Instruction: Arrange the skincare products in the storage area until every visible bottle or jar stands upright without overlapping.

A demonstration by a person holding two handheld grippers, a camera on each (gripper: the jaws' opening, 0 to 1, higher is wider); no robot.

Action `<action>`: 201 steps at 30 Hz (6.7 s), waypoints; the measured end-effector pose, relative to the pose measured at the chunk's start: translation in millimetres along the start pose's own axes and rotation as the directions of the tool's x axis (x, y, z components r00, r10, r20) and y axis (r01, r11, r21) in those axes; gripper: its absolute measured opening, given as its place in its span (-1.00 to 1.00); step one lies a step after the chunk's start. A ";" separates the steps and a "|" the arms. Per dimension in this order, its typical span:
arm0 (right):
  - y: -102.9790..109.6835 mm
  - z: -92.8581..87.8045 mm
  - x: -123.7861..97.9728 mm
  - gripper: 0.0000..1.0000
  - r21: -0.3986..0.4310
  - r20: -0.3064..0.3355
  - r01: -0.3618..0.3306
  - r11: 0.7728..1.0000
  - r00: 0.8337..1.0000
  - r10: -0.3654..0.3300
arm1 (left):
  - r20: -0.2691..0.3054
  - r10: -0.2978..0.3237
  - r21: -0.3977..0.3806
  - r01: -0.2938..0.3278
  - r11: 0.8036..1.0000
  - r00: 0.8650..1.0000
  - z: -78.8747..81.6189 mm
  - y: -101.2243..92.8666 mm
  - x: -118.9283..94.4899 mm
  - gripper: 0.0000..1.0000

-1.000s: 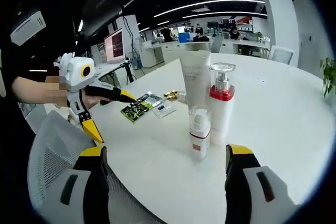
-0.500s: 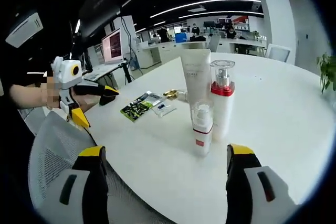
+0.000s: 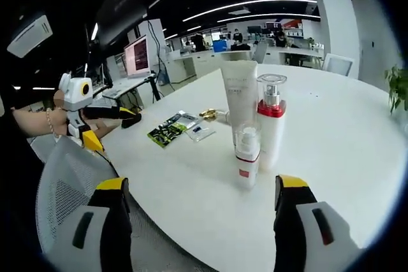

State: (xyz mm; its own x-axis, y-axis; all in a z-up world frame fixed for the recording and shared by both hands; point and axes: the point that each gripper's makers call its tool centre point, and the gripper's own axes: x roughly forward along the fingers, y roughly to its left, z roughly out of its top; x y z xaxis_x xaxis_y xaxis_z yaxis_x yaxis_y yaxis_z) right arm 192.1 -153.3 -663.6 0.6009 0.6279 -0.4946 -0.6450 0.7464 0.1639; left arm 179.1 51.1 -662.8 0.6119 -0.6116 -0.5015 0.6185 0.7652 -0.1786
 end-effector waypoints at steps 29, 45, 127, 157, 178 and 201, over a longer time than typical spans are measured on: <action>1.2 -4.0 3.3 0.85 -0.002 -0.009 -0.008 1.000 1.000 0.008 | -0.036 -0.008 0.065 0.011 0.998 0.999 0.7 8.3 9.1 0.90; -0.3 -5.8 3.6 0.83 0.003 -0.011 0.001 1.000 1.000 0.000 | -0.078 -0.053 0.160 0.064 0.985 0.996 32.6 23.2 42.2 0.86; -25.8 -18.3 2.8 0.73 0.110 -0.045 0.098 0.989 0.995 -0.094 | -0.446 -0.146 0.456 0.364 0.812 0.883 55.0 103.9 250.0 -0.53; -20.6 -5.1 -1.3 0.67 0.067 0.020 0.077 0.995 0.997 -0.078 | -0.445 -0.163 0.386 0.353 0.852 0.881 63.9 60.0 152.3 -0.53; 35.5 43.1 -1.9 0.45 -0.079 0.104 -0.131 0.988 0.985 0.139 | -0.458 -0.196 0.378 0.389 0.840 0.867 38.8 17.5 71.6 -0.53; 108.5 65.1 40.5 -0.10 -0.365 -0.116 -0.453 0.813 0.889 0.443 | -0.521 -0.280 0.407 0.523 0.749 0.806 39.2 -48.3 -0.3 -0.53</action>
State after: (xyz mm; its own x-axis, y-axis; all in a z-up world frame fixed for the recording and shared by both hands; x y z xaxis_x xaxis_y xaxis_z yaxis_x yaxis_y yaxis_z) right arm 177.2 -32.5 -610.3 0.1932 0.8632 -0.4663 -0.9692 0.2419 0.0462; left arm 168.4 6.4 -620.9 0.0631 -0.6030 -0.7952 0.9839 0.1712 -0.0518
